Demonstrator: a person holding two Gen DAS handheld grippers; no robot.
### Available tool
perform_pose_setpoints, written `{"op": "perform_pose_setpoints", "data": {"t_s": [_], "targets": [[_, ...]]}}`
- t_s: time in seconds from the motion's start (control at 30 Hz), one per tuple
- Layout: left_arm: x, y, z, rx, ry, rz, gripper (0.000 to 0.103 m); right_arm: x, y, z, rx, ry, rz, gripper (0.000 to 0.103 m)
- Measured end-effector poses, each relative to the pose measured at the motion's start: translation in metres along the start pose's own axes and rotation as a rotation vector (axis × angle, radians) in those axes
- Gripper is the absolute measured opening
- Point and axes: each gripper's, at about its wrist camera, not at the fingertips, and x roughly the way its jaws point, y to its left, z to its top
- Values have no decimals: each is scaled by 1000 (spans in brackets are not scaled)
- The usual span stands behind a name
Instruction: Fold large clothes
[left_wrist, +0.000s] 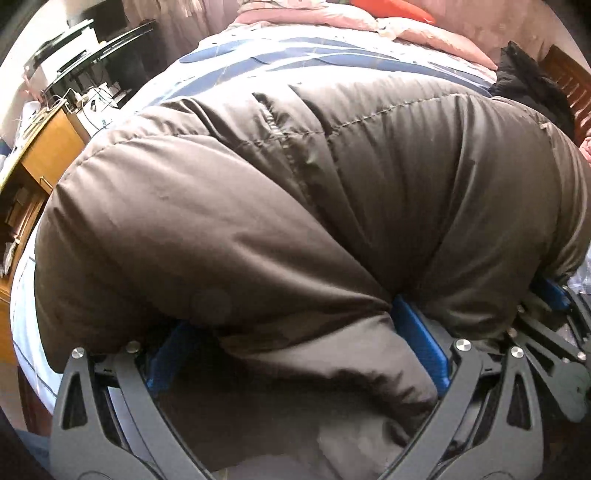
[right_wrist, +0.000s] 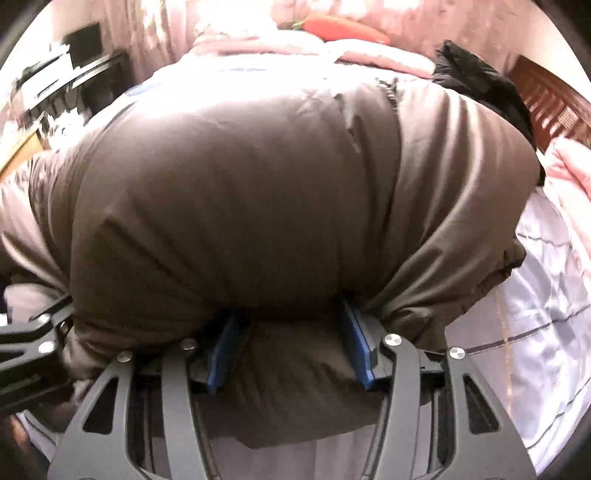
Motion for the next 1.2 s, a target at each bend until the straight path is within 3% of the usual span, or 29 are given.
{"op": "perform_pose_setpoints", "data": {"t_s": [0.07,0.13,0.2,0.27,0.3,0.33,0.4,0.47,0.5,0.57,0.63,0.73,0.8,0.83,0.9,0.97,1.0,1.1,1.2], "targets": [[-4,6,-6,-11,10,-31,101,-12,-9,6,22,101,39,54],[-7,14,-11,-40,22,-77,101,-36,-43,15,202,134,168,54],[-8,18,-17,-47,27,-86,101,-67,-79,31,331,59,188,55],[-11,14,-20,-37,21,-73,101,-91,-107,54,336,-55,108,57],[-14,11,-22,-20,10,-56,101,-91,-116,66,313,-63,70,61],[-15,9,-24,-7,2,-43,101,-83,-124,74,295,-36,51,61],[-16,5,-26,14,-10,-22,101,-39,-149,91,291,108,46,61],[-14,3,-28,29,-9,-9,101,12,-158,94,267,212,-28,64],[-12,0,-28,43,-5,-6,101,40,-160,89,248,264,-18,74],[-15,-5,-29,62,-19,17,101,64,-163,63,331,330,48,82],[-27,-5,-30,85,-49,24,101,69,-162,64,359,348,50,82],[-71,-5,-38,136,-178,64,95,56,-151,74,286,347,-24,81],[-90,6,-44,101,-226,63,97,28,-153,83,274,267,-14,80],[-88,11,-46,77,-208,53,98,12,-158,89,280,205,-11,80],[-69,25,-49,8,-93,0,99,-7,-176,100,300,132,-32,86],[-45,39,-50,-65,-7,-58,101,-9,-206,105,341,118,-96,99],[-38,44,-50,-85,10,-71,101,-3,-226,106,368,137,-114,101],[-26,46,-48,-89,39,-72,101,33,-272,90,500,245,0,102],[-19,47,-48,-100,55,-74,101,68,-306,63,664,303,210,102]]}}
